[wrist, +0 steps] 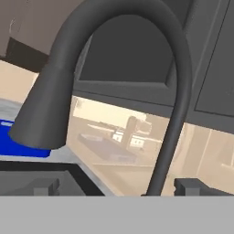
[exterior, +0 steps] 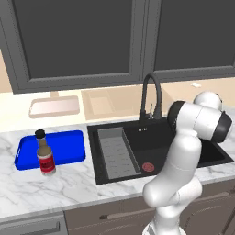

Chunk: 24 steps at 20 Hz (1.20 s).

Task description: Pick up all produce items and place them in the sink. Turn on the sink faucet to wash them. Then turn the sink off and put them in the tray.

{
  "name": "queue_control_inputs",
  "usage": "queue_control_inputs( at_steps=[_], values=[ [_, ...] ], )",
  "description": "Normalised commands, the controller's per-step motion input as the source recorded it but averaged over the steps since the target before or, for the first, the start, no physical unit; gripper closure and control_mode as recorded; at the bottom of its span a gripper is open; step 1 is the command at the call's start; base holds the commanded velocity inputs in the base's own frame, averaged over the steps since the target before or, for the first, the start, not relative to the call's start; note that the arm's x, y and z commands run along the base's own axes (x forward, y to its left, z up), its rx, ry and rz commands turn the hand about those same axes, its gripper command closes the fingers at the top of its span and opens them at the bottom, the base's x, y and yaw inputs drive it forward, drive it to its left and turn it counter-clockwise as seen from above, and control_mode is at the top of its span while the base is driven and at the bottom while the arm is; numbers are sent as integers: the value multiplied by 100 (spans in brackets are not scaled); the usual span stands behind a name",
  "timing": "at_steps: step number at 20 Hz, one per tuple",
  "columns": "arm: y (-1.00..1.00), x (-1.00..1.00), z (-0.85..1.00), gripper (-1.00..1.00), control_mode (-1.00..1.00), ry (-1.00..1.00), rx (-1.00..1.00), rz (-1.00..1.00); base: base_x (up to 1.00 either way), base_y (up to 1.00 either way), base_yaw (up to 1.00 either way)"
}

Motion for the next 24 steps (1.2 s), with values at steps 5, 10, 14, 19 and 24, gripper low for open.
queue_control_inputs(
  at_steps=[5,10,14,19,24],
  values=[
    [26,17,-7,-100,-100,-1,0,4,0,0,0],
    [16,27,0,-100,-100,0,0,2,0,0,0],
    [7,36,0,-100,-100,0,0,3,0,0,0],
    [5,39,-3,-100,-100,0,0,5,0,0,0],
    [0,40,-7,-100,-100,0,0,7,0,0,0]
  ],
)
